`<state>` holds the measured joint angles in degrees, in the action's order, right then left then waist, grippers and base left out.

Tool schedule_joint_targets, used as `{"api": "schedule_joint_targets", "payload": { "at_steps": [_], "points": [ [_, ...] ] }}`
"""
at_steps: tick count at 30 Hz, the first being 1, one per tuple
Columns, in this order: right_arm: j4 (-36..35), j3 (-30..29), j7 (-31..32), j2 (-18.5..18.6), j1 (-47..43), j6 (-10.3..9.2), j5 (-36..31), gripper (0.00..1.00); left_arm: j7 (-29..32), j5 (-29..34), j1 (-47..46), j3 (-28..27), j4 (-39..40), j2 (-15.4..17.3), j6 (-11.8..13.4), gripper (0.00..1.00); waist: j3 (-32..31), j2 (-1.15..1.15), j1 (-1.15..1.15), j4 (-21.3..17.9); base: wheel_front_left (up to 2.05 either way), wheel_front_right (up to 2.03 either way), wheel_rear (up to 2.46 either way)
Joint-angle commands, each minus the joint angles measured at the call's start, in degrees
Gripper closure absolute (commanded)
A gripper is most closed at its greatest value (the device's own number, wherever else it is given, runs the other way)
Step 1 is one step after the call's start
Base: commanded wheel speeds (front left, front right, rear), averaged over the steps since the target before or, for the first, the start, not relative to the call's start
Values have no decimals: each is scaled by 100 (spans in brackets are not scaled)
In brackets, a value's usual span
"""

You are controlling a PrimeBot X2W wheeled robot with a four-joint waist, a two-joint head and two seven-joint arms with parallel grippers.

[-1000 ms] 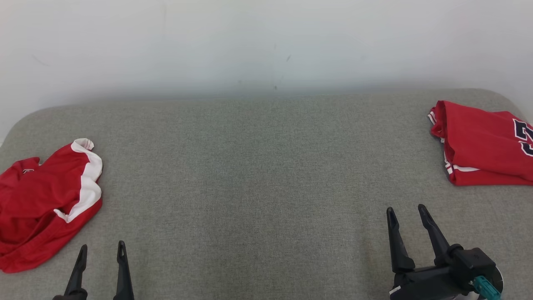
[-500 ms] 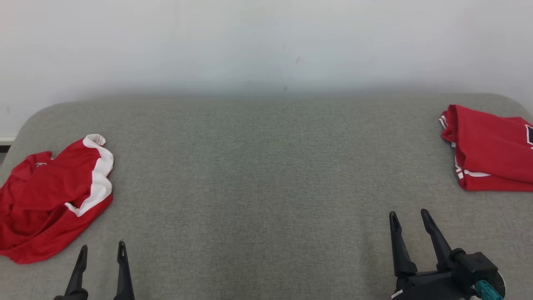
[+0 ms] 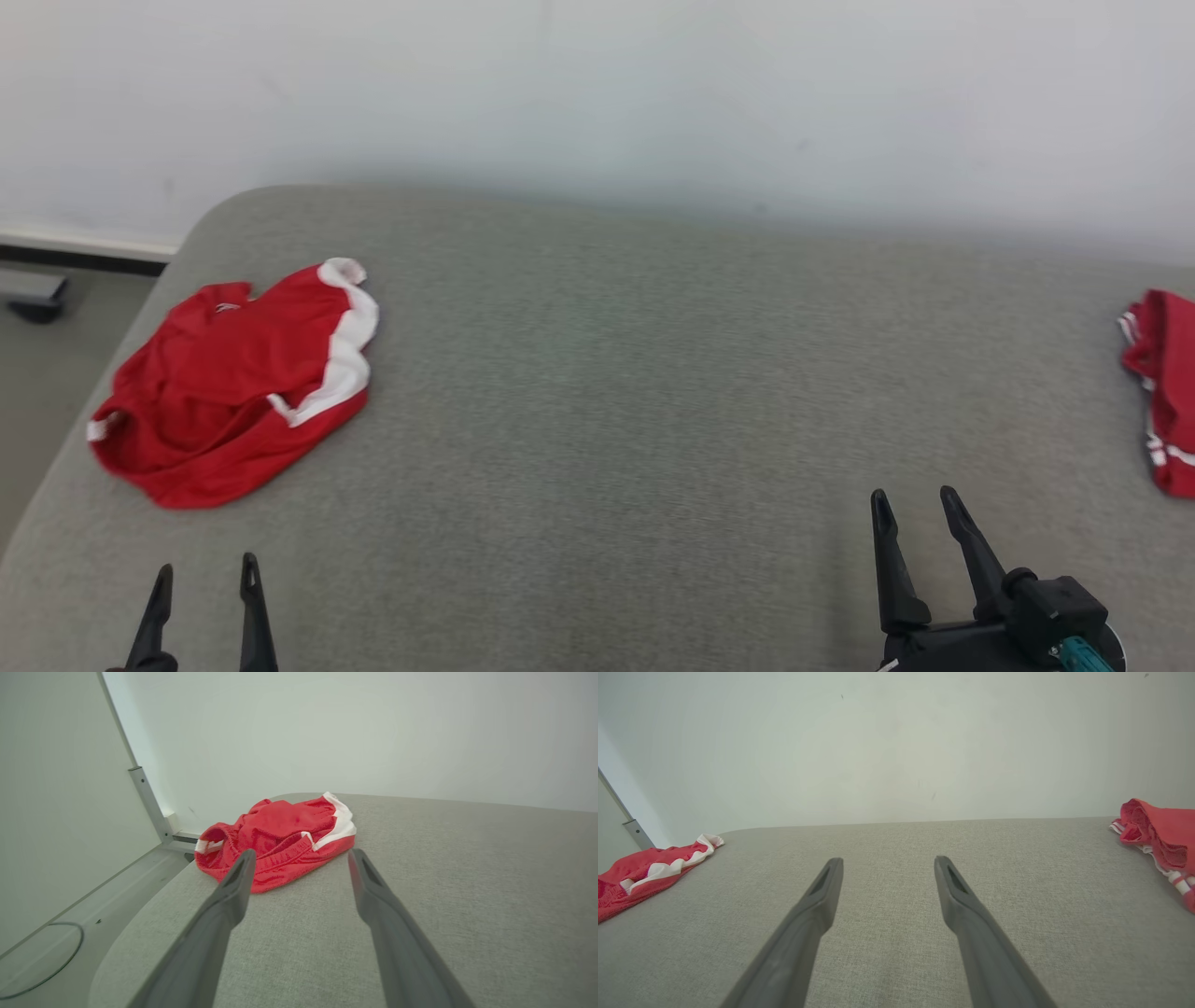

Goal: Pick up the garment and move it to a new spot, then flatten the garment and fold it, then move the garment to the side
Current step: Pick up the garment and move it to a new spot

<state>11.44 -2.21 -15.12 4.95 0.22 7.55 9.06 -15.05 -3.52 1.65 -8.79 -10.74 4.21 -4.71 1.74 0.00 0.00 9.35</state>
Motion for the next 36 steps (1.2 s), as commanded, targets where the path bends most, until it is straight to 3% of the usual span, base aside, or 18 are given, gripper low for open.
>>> {"api": "schedule_joint_targets", "payload": {
  "at_steps": [1, 9, 16, 25, 36],
  "points": [
    [3, 4, -2, -37, -12, -15, -40, 0, -17, -34, -38, -27, -23, 28, 18, 0, -55, 0, 0, 383, 0, 0, 0],
    [242, -19, 11, -50, 23, -15, -88, 0, 69, -146, -3, -128, -159, 85, 143, 0, -79, 0, 0, 1059, 0, 0, 0],
    [211, -101, 247, -87, 24, -15, -165, 0, 292, -193, 64, -134, -24, 96, 210, 0, -74, 0, 0, 1373, 0, 0, 0],
    [16, -139, 496, -122, -1, -15, -267, 0, 455, -257, 134, -102, 130, 117, 267, 0, -88, 0, 0, 1625, 0, 0, 0],
    [-151, -97, 596, -144, -81, -15, -302, 0, 452, -333, 202, -110, 154, 133, 334, 0, -119, 0, 0, 1666, 0, 0, 0]
  ]
}}
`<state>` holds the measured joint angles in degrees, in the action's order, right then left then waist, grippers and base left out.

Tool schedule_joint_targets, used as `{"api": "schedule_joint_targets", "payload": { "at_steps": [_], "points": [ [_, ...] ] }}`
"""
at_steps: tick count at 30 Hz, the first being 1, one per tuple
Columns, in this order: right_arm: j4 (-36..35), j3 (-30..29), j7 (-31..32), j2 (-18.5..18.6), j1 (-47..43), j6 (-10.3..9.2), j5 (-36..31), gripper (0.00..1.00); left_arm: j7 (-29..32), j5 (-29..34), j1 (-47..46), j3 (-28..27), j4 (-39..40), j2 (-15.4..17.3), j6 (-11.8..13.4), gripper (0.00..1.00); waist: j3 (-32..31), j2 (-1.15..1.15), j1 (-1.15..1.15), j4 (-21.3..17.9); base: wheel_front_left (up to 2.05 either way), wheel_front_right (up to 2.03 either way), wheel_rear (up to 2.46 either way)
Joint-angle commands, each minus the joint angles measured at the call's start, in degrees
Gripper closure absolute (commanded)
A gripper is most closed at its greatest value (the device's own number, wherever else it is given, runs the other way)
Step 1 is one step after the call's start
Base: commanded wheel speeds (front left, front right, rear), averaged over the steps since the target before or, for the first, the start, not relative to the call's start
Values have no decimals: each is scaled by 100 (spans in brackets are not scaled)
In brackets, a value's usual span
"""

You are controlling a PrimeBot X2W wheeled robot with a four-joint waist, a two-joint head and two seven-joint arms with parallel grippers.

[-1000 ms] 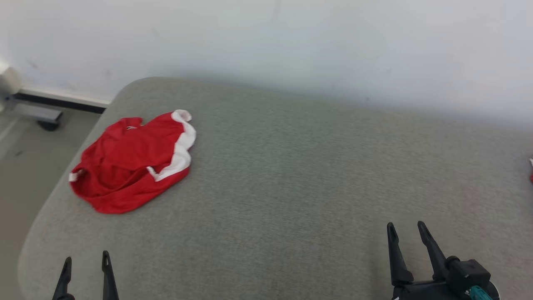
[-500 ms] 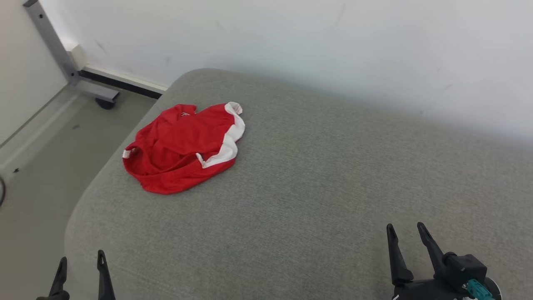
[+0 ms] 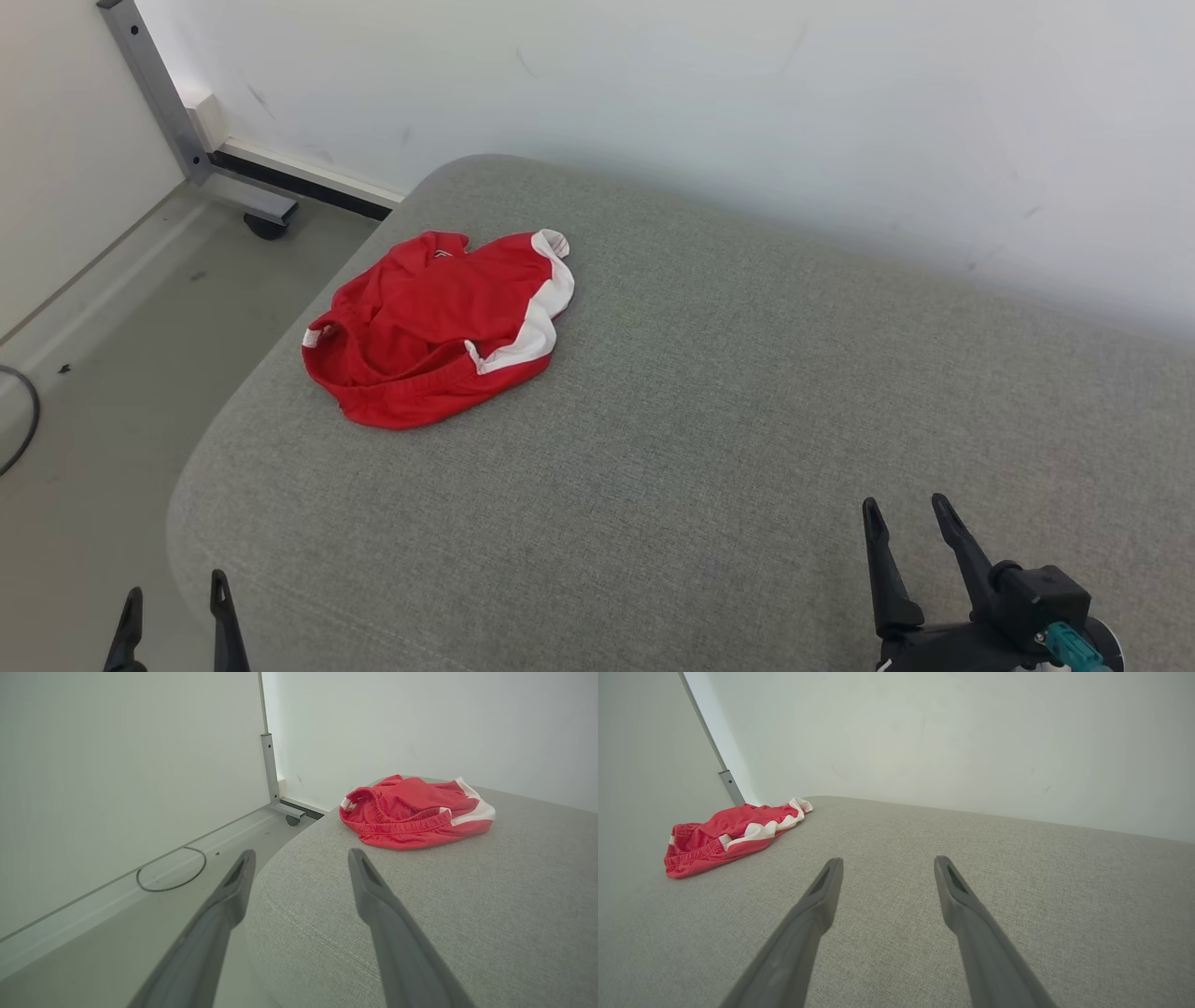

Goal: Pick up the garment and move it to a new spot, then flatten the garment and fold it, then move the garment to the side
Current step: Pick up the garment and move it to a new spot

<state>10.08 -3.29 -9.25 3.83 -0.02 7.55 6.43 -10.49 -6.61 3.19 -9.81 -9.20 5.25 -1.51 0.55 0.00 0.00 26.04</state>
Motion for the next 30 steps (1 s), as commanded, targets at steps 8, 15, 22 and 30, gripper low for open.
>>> {"api": "schedule_joint_targets", "payload": {
  "at_steps": [8, 15, 22, 30],
  "points": [
    [-99, 51, 53, -6, -22, -15, -25, 0, 16, -123, -81, -20, -3, 68, 31, 0, 83, 0, 0, -93, 0, 0, 0],
    [-205, 59, 100, 90, 118, -15, -49, 0, 47, -245, -577, -109, -34, 246, 7, 0, 309, 0, 0, -400, 0, 0, 0],
    [-461, 101, 205, 147, 331, -15, -128, 0, 89, -424, -1459, -211, -226, 535, -33, 0, 804, 0, 0, -968, 0, 0, 0],
    [-752, 55, 230, 246, 643, -15, -150, 0, 64, -612, -2554, -367, -672, 872, -23, 0, 1538, 0, 0, -1767, 0, 0, 0]
  ]
}}
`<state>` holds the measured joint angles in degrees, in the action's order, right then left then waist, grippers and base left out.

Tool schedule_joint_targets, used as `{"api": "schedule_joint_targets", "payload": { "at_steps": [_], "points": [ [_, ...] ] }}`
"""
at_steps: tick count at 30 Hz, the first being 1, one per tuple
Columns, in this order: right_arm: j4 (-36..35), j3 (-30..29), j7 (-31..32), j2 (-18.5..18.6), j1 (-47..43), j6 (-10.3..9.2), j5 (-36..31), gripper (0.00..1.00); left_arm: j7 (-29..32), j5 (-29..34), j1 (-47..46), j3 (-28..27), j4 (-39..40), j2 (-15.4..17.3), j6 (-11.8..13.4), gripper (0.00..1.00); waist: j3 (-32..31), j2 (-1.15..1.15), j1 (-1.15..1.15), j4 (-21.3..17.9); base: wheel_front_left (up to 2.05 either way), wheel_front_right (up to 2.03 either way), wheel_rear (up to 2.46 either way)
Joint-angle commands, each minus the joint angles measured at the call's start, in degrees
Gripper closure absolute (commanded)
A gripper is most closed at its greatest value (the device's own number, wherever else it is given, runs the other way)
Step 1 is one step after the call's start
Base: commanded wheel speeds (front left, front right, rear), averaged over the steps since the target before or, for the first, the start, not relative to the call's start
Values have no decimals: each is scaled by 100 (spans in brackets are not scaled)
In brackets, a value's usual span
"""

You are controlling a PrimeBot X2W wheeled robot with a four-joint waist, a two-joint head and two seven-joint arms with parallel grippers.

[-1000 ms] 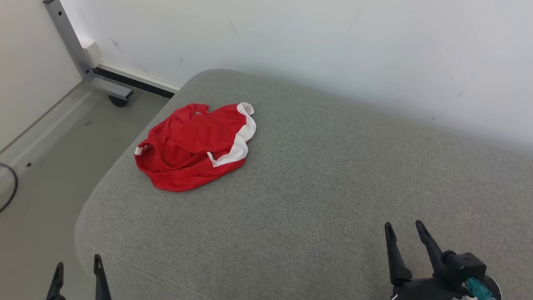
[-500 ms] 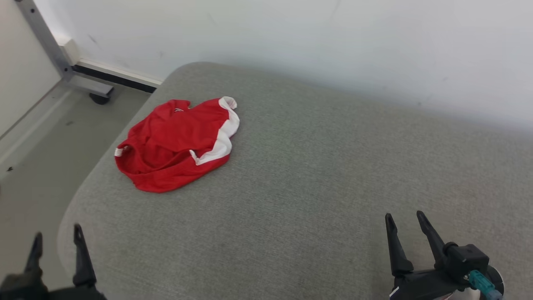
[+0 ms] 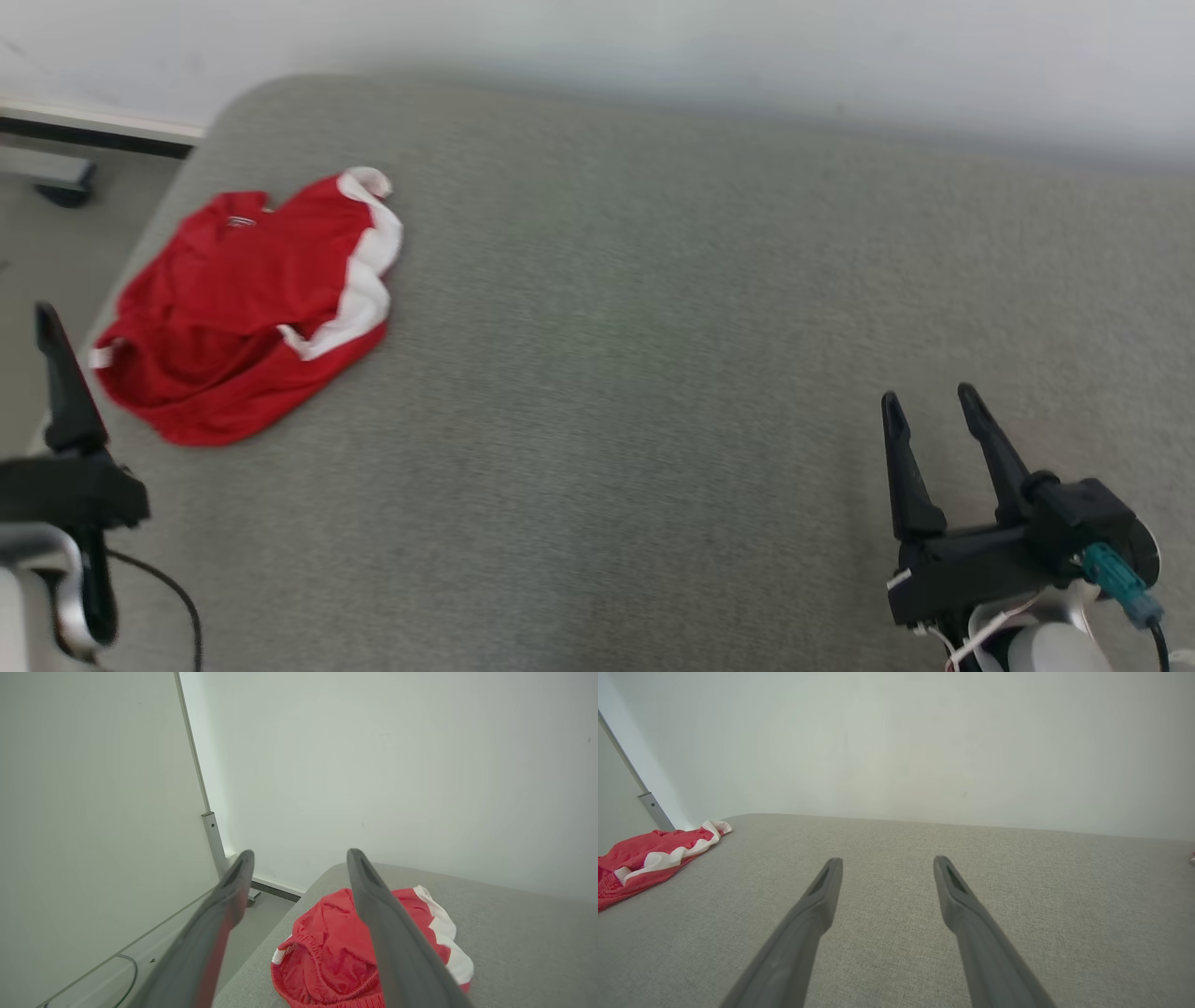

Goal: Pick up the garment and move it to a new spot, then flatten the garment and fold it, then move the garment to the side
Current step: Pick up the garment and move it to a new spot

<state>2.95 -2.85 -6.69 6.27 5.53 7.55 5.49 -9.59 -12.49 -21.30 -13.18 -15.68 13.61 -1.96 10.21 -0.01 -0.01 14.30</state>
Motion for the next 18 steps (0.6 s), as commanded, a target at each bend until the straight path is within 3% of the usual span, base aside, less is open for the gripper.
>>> {"api": "schedule_joint_targets", "payload": {
  "at_steps": [1, 10, 18],
  "points": [
    [-79, 13, -32, -1, 128, -15, -65, 0, -24, -32, -233, -36, -93, 92, 14, 0, 663, 1, 1, -691, 0, 0, 0],
    [-243, -20, -156, -64, 380, -15, -39, 0, 170, -101, -1245, -83, -789, 596, -39, 0, 1208, 1, 1, -1388, 0, 0, 0],
    [-247, -46, -213, -110, 437, -15, -81, 0, 550, -194, -1776, -13, -1720, 813, -92, 0, 1330, 1, 1, -1593, 0, 0, 0]
  ]
}}
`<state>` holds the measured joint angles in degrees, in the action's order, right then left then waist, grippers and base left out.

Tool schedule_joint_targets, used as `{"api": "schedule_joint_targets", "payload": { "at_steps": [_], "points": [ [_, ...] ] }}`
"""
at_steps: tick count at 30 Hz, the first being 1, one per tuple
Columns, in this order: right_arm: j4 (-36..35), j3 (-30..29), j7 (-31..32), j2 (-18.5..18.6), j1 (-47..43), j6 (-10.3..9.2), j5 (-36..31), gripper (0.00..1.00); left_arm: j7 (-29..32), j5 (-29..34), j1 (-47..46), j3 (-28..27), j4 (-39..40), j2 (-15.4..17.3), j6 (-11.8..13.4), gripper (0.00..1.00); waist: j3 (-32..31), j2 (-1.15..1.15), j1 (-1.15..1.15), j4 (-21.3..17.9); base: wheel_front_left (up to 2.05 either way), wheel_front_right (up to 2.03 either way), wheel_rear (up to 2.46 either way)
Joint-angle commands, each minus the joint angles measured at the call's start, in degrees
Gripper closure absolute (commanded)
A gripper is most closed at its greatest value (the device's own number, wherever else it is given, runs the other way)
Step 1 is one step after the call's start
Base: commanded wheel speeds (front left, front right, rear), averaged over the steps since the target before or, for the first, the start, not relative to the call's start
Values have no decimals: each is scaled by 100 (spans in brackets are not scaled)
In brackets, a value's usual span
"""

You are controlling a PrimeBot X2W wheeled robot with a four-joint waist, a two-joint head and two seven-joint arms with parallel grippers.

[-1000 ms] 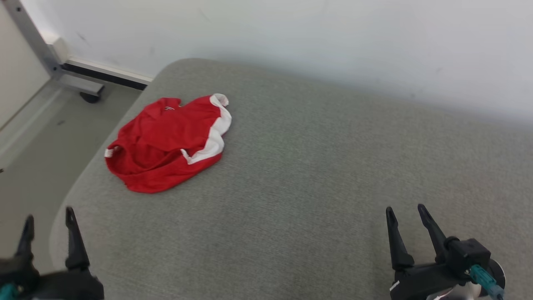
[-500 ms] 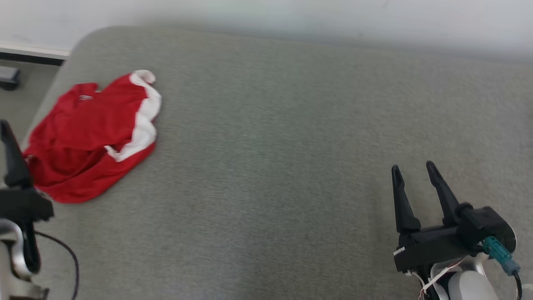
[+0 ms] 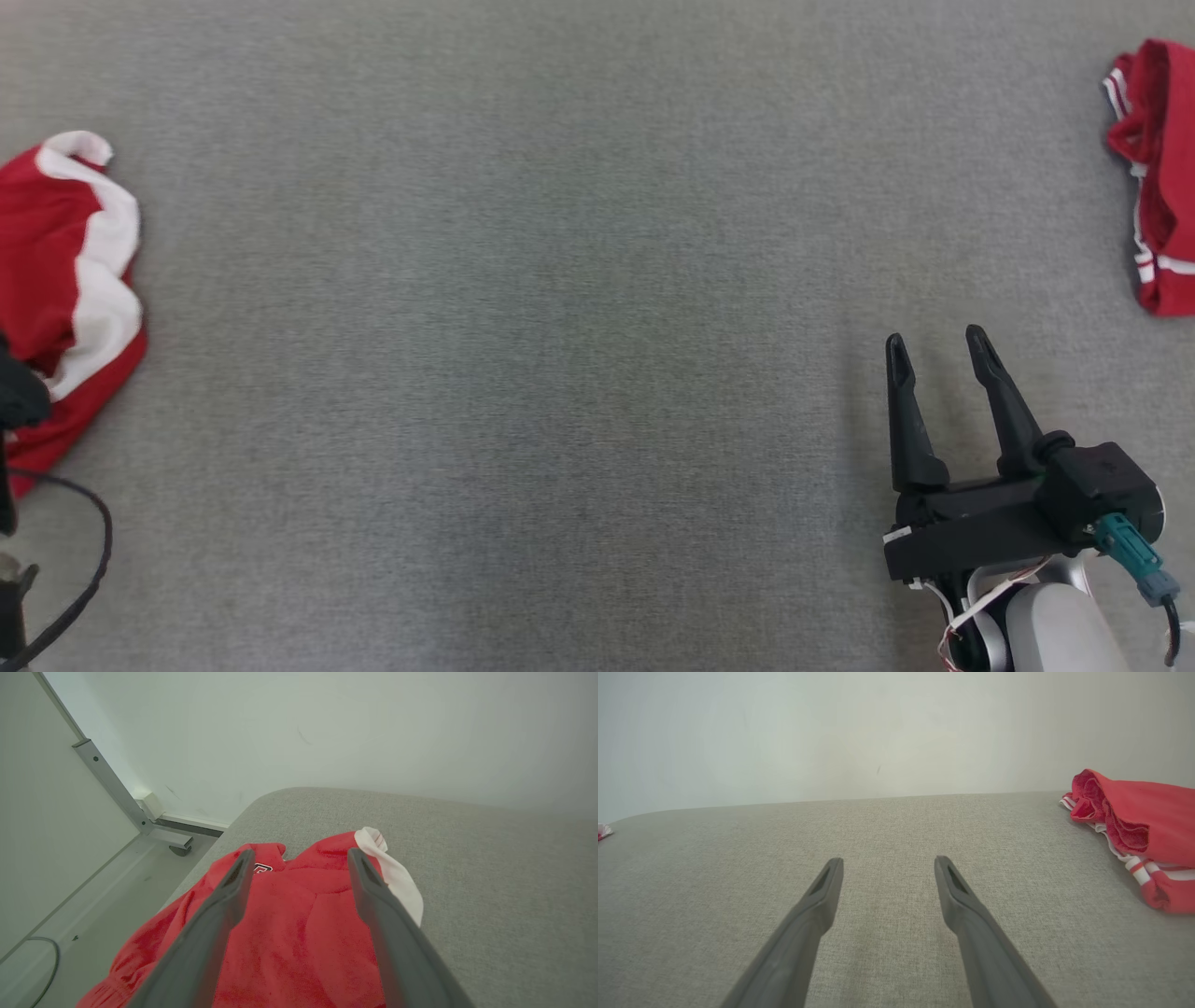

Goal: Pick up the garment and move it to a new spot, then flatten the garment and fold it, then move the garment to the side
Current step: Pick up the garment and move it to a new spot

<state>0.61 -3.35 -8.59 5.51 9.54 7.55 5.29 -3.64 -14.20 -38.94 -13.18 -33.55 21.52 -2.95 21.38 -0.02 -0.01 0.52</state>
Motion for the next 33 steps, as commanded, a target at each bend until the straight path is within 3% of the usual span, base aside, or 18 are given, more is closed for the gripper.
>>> {"api": "schedule_joint_targets", "payload": {
  "at_steps": [1, 12, 16, 23, 24, 25, 33],
  "points": [
    [-10, -5, -29, -34, 49, -15, -61, 0, 88, -39, -31, 4, -132, 50, -3, 0, 215, 2, 1, -230, 0, 0, 0],
    [-5, -14, -16, -42, 79, -15, -86, 0, 1213, -467, -331, -87, -1521, 275, -169, 0, 102, 2, 1, -286, 0, 0, 0],
    [-20, 4, 19, -21, 68, -15, -84, 0, 2183, -655, -372, -78, -2138, 272, -186, 0, 23, 2, 1, -291, 0, 0, 0],
    [-72, 8, 76, 12, 29, -15, -80, 0, 2452, -696, -548, -12, -2230, 236, -69, 0, -54, 2, 1, -301, 0, 0, 0],
    [-79, 8, 83, 11, 25, -15, -89, 0, 2445, -676, -559, 3, -2235, 252, -51, 25, -61, 2, 1, -306, 0, 0, 0],
    [-87, 8, 90, 10, 22, -15, -96, 0, 2417, -653, -565, 18, -2234, 268, -29, 100, -66, 2, 1, -311, 0, 0, 0],
    [-55, -38, 71, -10, -14, -15, -47, 0, 1455, -487, -678, 113, -1967, 441, -27, 100, -175, 2, 1, -313, 0, 0, 0]
  ]
}}
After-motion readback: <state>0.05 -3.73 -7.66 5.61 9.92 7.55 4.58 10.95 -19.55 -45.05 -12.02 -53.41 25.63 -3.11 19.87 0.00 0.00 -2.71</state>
